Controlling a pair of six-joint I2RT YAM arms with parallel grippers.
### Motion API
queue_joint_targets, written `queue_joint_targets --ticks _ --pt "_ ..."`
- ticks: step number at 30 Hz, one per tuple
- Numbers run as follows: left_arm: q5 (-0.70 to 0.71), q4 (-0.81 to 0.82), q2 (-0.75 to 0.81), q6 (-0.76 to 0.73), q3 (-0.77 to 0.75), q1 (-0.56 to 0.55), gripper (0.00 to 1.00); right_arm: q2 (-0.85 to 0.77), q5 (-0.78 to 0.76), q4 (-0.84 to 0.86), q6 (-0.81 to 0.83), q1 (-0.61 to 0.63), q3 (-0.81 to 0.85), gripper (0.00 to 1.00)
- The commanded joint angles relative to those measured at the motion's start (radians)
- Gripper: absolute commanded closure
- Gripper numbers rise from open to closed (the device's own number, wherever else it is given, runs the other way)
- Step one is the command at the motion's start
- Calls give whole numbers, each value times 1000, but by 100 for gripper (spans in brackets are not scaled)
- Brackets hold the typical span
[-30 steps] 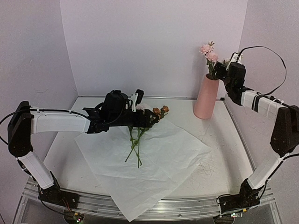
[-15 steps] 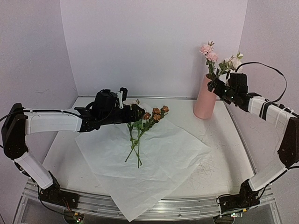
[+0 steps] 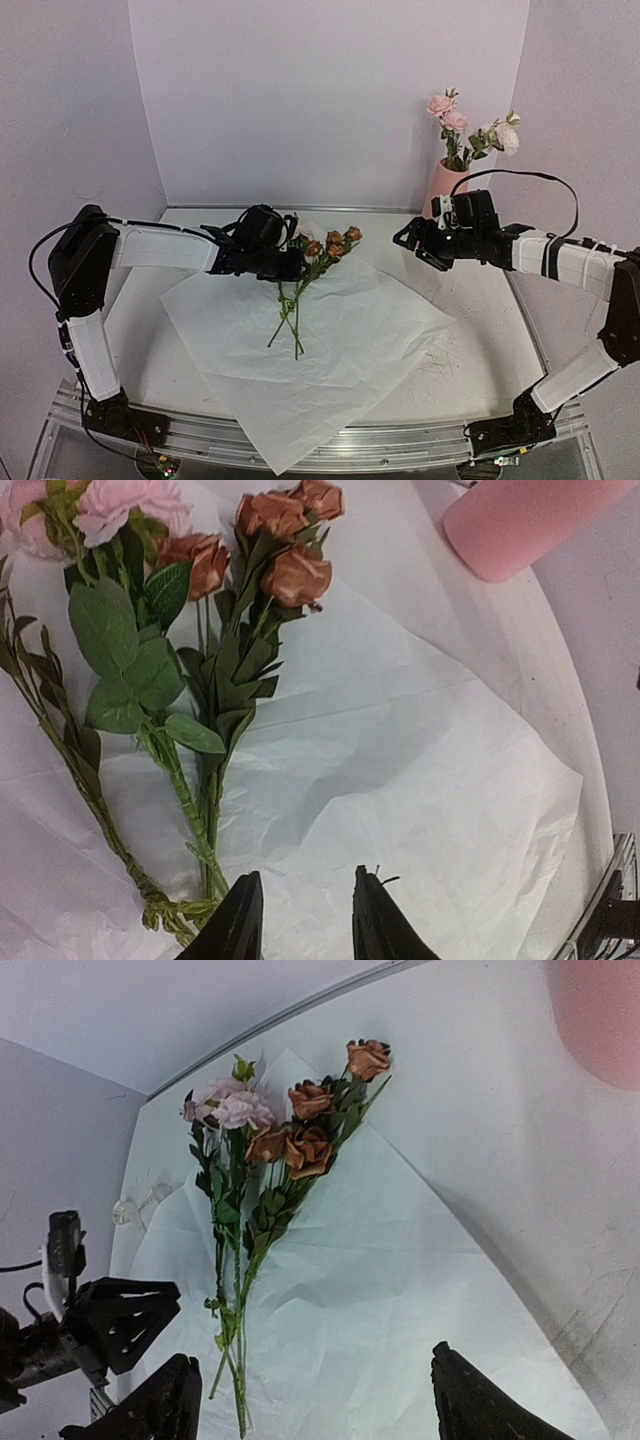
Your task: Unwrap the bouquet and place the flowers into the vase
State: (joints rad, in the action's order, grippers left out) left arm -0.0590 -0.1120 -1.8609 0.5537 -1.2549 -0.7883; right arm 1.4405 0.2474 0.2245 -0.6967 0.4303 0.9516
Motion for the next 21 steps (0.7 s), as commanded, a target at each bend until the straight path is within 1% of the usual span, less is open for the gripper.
queue_joint_targets --ticks 1,7,21 --pt "-17 -40 -53 64 -55 0 67 15 11 27 -37 44 -17 20" --pt "-36 -68 -99 95 -58 0 72 45 21 51 -46 62 -24 20" --pt "-70 -86 -168 119 -57 0 73 69 30 72 -60 66 -27 21"
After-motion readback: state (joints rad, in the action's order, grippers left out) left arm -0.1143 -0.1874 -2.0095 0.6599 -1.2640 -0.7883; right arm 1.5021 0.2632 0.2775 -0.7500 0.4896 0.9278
